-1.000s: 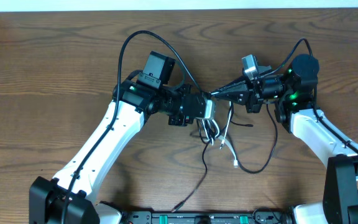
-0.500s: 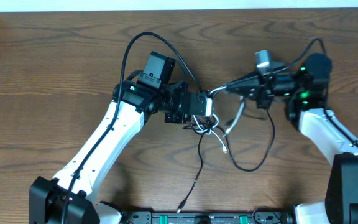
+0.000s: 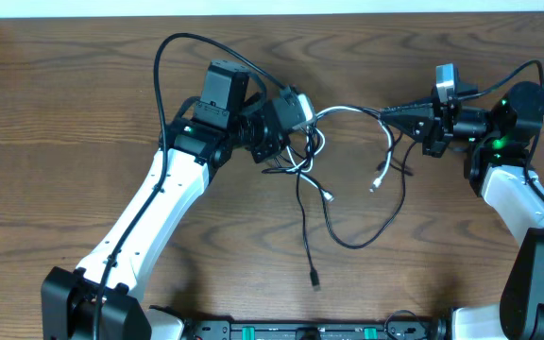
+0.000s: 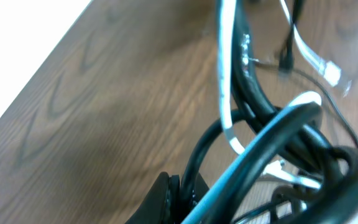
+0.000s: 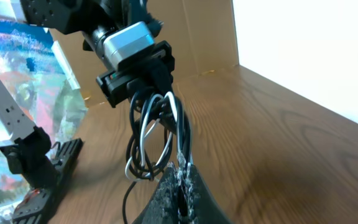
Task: Untangle cables
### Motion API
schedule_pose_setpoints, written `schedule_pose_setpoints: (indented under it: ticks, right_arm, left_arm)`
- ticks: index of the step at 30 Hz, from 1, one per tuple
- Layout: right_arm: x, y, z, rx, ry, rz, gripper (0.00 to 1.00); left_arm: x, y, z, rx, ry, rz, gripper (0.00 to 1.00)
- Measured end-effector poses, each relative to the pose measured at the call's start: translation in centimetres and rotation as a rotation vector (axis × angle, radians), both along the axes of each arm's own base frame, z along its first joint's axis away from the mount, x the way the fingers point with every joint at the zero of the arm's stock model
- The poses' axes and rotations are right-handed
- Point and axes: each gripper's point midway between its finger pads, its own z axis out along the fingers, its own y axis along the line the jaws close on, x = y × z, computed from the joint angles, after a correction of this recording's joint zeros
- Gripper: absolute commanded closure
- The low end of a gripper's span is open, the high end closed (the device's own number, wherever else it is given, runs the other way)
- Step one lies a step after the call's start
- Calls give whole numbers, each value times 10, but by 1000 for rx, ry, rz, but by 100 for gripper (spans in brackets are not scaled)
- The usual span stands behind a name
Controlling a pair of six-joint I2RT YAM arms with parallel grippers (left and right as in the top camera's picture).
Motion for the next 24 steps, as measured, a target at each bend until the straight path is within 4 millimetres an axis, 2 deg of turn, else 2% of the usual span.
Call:
schedule_pose_setpoints:
  ticks: [2,7,9,16,20,22,24]
  right_arm:
    - [2,-1,-2,4,28,-14,89]
    - [23,-6,-18,18,193,-145,80]
    - [30,-9,-23,18,236,-192,69]
    - [41,-11,-34,14,316,-273,54]
    - [35,7,-34,6,315,-229,45]
    - [30,22,-34,-5,298,-190,34]
    - [22,41,-34,-20,264,-140,33]
  left_arm:
    - [6,-2,6,-48,26,57,92]
    - [21,-5,21,-167,94,193,93]
    - [25,-2,22,-180,107,238,92]
    - [43,16,18,-184,143,447,93]
    - [47,18,19,-208,158,494,92]
    - [48,18,20,-221,166,505,93]
    - [48,16,21,-227,168,508,93]
